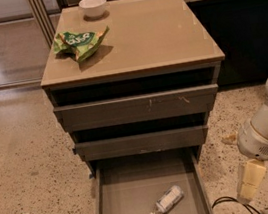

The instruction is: Pick blue plastic bottle from bottom drawer and place on counter

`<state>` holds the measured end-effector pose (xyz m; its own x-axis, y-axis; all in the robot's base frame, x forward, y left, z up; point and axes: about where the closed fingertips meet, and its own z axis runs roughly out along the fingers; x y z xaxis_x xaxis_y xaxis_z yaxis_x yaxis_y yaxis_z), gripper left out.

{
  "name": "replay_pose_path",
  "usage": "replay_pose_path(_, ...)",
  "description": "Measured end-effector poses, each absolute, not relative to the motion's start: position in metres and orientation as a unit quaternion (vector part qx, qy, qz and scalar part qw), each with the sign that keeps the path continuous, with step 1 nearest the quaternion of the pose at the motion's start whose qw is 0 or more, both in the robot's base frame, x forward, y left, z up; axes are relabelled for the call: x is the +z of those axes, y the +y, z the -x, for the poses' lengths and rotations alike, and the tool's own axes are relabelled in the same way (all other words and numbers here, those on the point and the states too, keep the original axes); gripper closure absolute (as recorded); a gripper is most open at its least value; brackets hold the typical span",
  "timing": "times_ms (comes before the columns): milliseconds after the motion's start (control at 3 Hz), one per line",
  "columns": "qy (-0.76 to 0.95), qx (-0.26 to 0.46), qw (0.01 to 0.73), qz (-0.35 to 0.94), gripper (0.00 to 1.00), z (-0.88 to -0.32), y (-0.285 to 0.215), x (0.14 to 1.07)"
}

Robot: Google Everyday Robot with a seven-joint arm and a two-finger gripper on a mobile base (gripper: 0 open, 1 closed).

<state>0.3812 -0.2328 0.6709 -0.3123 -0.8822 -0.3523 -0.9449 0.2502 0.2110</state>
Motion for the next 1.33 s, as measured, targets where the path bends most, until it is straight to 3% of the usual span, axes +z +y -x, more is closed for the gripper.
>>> replay_pose_path(667, 0.780, 0.215, 0.146, 0.569, 0.00, -0.427, -0.202, 0.613)
replay_pose_path(1333, 0.770, 0.238, 0.149, 0.573, 0.00, -0.433, -0.184, 0.577)
